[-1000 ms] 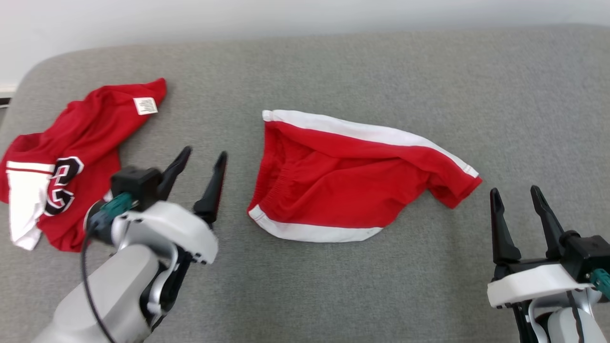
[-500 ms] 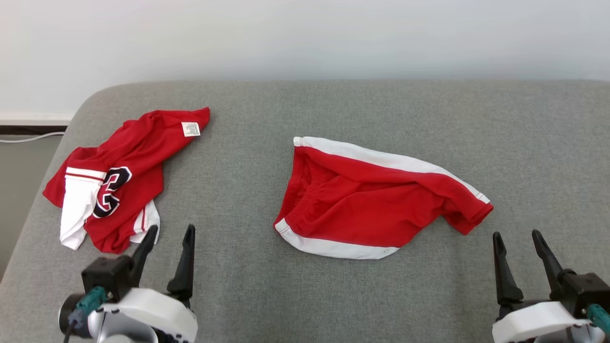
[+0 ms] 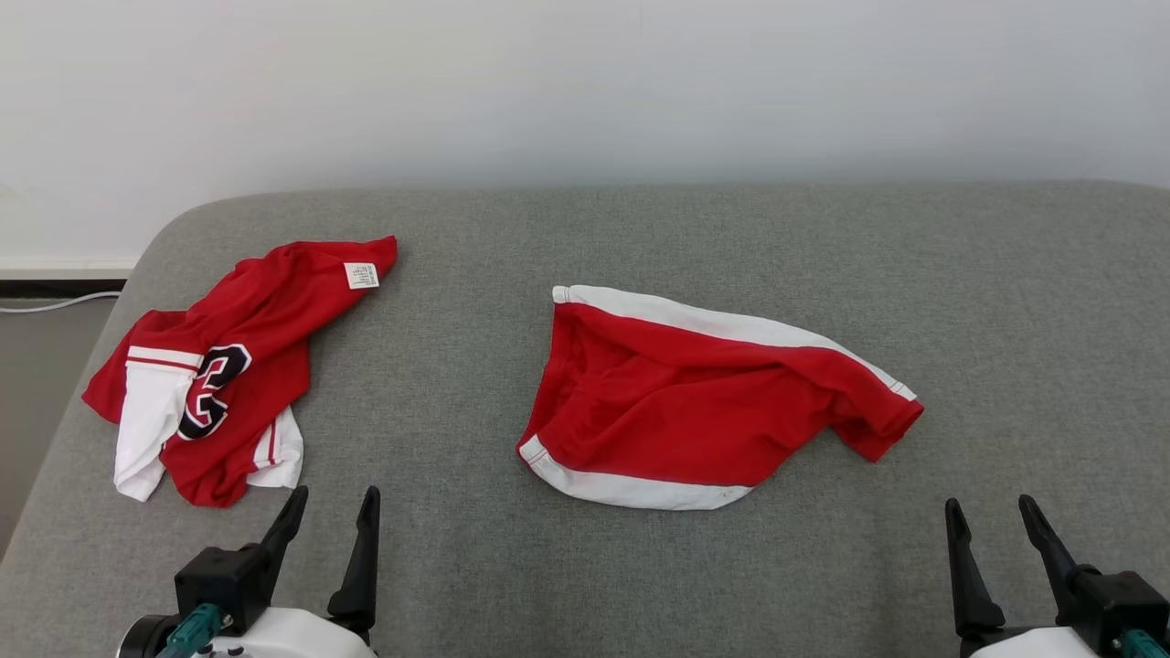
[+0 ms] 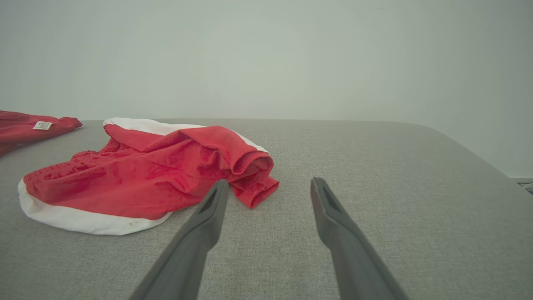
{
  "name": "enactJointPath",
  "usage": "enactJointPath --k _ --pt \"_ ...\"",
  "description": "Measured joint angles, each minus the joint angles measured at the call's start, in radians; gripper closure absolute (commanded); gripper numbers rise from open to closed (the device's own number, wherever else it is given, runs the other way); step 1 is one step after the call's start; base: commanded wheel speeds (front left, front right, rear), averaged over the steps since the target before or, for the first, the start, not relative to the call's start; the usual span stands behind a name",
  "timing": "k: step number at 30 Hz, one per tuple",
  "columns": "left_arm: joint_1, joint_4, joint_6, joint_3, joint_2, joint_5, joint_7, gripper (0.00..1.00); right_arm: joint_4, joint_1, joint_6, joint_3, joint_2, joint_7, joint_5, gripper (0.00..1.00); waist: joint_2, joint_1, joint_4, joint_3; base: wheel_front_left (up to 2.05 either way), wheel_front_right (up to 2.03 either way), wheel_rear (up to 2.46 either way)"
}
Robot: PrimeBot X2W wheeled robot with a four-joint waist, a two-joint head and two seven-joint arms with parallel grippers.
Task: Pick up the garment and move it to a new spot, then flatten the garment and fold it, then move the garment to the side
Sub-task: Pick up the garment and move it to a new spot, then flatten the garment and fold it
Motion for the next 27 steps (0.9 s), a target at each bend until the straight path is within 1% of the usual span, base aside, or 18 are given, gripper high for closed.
enactJointPath --k 8,11,13,16,19,24,27 --pt "0.011 -0.016 0.006 -0.007 0.009 0.000 0.010 0.00 0.000 0.000 0.000 0.004 0.000 0.000 0.008 0.00 0.0000 0.0001 -0.012 0.007 0.00 0.00 0.00" --pt "0.009 -0.018 0.000 -0.012 0.010 0.000 0.022 0.00 0.000 -0.002 0.000 0.007 0.000 0.000 0.012 0.00 0.0000 0.0000 -0.014 0.016 0.00 0.00 0.00" --pt "-0.002 -0.018 -0.016 -0.019 0.010 0.000 0.032 0.00 0.000 -0.007 0.000 0.012 0.000 0.000 0.018 0.00 0.0000 0.0000 -0.017 0.026 0.00 0.00 0.00" --pt "-0.051 -0.014 -0.049 -0.026 0.009 0.000 0.047 0.00 0.002 -0.029 0.000 0.030 0.000 0.000 0.018 0.00 0.0000 0.0000 -0.022 0.046 0.00 0.00 0.00" --pt "-0.118 0.002 -0.095 -0.028 0.009 -0.003 0.068 0.00 0.007 -0.081 0.000 0.049 0.000 0.000 0.018 0.00 0.0000 0.0000 -0.029 0.076 0.00 0.00 0.00" --pt "-0.247 0.045 -0.194 -0.035 0.010 -0.036 0.139 0.00 0.013 -0.190 0.000 0.077 -0.001 0.004 0.007 0.00 0.0000 0.0000 -0.043 0.143 0.00 0.00 0.00" --pt "-0.342 0.081 -0.258 -0.036 0.009 -0.065 0.195 0.00 0.019 -0.262 0.000 0.107 -0.009 0.034 0.012 0.00 0.0000 0.0000 -0.052 0.190 0.00 0.00 0.00"
